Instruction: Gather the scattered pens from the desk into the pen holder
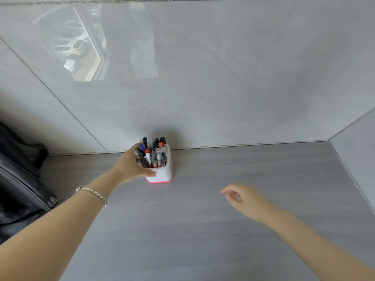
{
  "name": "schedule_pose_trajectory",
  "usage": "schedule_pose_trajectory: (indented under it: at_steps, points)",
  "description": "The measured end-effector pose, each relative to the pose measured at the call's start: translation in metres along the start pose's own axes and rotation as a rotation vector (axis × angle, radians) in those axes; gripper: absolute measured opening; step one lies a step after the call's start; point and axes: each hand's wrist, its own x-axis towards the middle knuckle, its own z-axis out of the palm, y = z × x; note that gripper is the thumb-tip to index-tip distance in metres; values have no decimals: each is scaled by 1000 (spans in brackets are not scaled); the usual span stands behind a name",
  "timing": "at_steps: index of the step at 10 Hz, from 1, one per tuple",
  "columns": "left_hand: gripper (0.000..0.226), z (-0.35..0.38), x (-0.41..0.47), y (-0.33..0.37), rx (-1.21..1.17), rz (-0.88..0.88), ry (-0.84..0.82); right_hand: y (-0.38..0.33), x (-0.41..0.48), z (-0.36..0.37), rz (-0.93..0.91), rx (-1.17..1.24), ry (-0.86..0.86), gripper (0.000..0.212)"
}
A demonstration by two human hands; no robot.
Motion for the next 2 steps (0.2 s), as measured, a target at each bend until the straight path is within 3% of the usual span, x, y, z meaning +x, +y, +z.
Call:
schedule_pose_trajectory:
  at_steps: [1,2]
  points:
    - [80,-3,5,-1,-20,9,-14,-1,1,0,44,-47,-19,24]
    - [78,12,-6,-17,-15,-43,126,0,4,-1,101,-92,-46,25]
